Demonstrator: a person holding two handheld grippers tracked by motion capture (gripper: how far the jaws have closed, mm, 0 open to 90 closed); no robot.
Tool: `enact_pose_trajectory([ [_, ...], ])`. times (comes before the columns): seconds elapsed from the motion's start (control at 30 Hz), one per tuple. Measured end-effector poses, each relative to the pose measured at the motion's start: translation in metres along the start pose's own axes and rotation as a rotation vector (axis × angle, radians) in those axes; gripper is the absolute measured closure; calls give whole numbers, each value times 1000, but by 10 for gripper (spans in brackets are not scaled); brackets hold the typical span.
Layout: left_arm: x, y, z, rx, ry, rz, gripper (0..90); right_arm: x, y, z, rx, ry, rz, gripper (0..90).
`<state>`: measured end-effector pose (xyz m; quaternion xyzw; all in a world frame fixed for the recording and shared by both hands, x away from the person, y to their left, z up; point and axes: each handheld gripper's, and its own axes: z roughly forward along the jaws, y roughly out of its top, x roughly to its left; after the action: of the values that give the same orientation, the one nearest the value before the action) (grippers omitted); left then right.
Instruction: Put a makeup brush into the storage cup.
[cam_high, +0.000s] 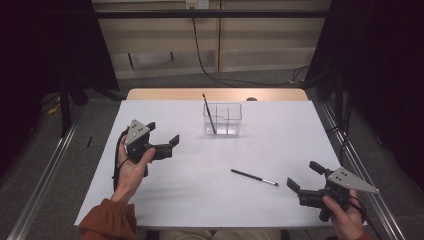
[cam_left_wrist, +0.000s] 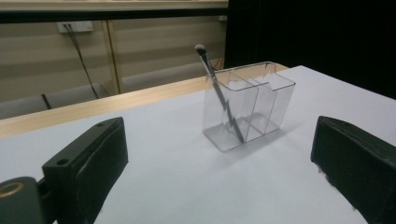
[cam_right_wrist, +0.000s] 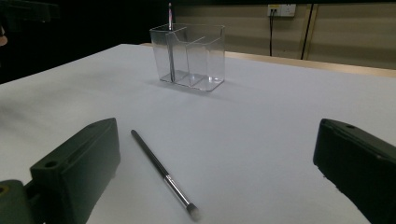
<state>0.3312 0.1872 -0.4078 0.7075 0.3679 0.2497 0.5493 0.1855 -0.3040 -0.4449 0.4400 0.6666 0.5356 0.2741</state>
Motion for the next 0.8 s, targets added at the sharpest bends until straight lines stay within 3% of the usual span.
enact_pose_trajectory([
  [0.3, 4, -7, -29, -14, 33, -11, 36, 0, 0, 2, 2, 2, -2, 1],
  [0.53, 3, -18, -45, 4, 36, 22, 34, 1, 1, 3, 4, 0, -5, 2],
  [0.8, 1, -26, -68, -19, 37, -16, 33, 0, 1, 4, 3, 1, -2, 2],
])
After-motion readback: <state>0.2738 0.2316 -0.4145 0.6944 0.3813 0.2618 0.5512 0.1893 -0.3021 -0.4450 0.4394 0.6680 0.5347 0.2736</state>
